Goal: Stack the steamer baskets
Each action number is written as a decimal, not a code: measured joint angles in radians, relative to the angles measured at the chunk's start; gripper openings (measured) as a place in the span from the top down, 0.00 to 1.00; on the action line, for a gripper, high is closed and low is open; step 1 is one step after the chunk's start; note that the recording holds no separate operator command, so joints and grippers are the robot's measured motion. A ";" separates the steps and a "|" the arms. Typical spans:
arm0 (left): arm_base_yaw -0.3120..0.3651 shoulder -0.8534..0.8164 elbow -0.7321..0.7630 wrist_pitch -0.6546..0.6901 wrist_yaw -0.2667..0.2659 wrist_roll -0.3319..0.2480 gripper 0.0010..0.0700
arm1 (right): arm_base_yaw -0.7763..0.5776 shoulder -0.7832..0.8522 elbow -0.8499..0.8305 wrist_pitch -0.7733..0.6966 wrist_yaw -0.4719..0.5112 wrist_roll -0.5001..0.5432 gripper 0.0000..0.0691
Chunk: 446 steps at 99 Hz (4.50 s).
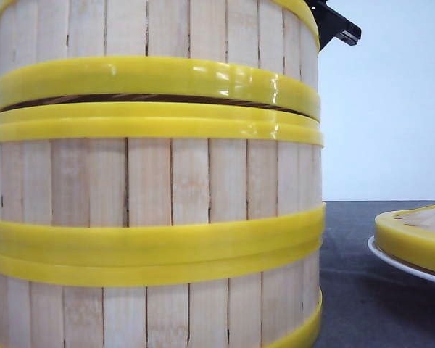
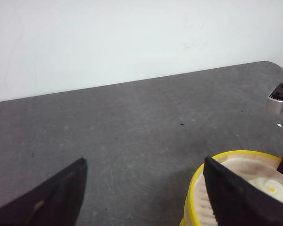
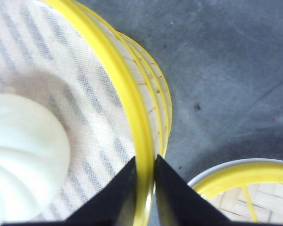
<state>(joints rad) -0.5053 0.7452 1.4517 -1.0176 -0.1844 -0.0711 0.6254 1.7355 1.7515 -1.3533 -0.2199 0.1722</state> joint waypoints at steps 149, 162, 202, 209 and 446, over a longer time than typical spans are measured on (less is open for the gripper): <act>-0.001 0.000 0.000 0.031 -0.001 0.000 0.33 | -0.165 -0.273 -0.130 0.000 0.276 -0.038 0.41; -0.001 0.000 0.000 0.036 -0.001 0.000 0.33 | -0.232 -0.392 -0.427 0.000 0.275 -0.038 0.41; -0.001 0.020 -0.001 0.080 -0.001 0.000 0.33 | -0.317 -0.451 -0.798 0.109 0.144 -0.036 0.42; -0.001 0.021 -0.002 0.076 -0.001 0.000 0.33 | -0.317 -0.451 -0.798 0.140 0.143 -0.033 0.42; -0.001 0.020 -0.002 0.049 -0.001 0.000 0.33 | -0.311 -0.368 -0.724 0.167 0.134 -0.014 0.71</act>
<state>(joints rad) -0.5064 0.7654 1.4498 -0.9688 -0.1852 -0.0711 0.3145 1.3674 1.0271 -1.1858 -0.0860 0.1581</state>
